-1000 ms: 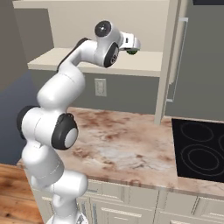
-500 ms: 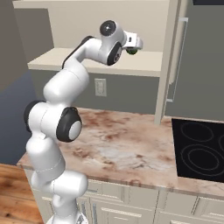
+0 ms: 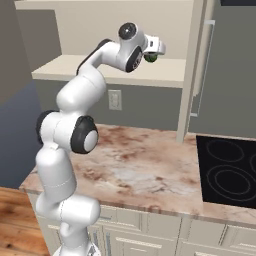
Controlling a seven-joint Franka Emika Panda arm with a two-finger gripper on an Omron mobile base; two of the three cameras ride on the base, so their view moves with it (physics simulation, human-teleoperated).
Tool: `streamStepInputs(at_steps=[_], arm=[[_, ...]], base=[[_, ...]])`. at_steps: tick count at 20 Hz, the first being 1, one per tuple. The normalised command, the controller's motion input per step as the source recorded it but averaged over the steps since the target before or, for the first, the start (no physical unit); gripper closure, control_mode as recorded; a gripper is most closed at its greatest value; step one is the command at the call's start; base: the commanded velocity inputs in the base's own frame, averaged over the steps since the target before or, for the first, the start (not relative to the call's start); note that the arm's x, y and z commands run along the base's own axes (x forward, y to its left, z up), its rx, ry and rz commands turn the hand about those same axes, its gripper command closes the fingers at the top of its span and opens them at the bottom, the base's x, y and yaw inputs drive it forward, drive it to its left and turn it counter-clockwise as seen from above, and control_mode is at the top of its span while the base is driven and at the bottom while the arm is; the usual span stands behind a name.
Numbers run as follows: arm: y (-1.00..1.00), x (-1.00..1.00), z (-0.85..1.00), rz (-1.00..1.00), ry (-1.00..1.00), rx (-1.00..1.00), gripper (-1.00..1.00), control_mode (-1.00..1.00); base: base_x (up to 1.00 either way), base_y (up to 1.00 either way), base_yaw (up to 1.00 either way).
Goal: Pick the avocados from the cabinet and place them in one bowl. Pick the tomato from the sink and place it in the other bowl.
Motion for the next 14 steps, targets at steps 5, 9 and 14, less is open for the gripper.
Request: streamStepInputs(at_steps=[5,9,14], arm=[[-0.07,0.19,0.0,0.0,0.0,0.0,-1.0,-1.0],[-0.03,0.18,0.0,0.0,0.0,0.0,-1.0,-1.0],[0.0,0.16,0.0,0.0,0.0,0.0,-1.0,-1.0]], base=[[0.0,0.0,0.0],[0.0,0.0,0.0],[0.0,0.0,0.0]])
